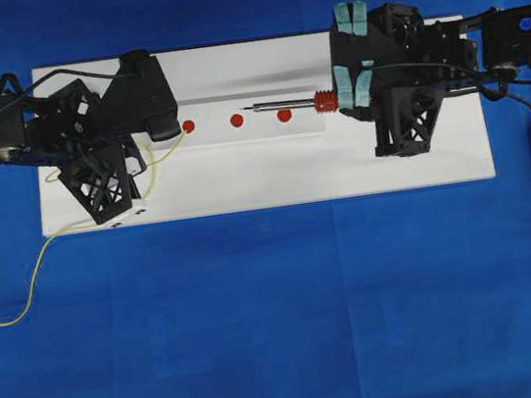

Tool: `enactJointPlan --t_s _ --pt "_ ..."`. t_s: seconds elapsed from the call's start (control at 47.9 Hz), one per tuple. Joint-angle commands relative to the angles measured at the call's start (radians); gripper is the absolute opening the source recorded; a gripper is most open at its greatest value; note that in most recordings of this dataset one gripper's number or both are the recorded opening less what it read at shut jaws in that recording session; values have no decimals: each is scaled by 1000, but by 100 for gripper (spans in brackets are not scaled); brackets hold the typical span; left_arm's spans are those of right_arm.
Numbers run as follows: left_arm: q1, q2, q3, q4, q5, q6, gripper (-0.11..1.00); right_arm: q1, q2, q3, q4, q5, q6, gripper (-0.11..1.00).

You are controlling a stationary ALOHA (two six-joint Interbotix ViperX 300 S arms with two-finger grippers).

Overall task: Touch the tip of the soldering iron to the tip of the solder at the mark.
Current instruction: 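Move right gripper left, bringing iron tip toward solder tip at dot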

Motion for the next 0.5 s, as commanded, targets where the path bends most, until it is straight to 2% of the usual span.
enactJointPlan --t_s 0.0,0.48 --pt "-2 -9 -14 -2 -6 0 2 -3 0 -34 2 -6 2 6" --pt "2 -5 -20 -2 -6 2 2 17 81 -104 2 -3 2 6"
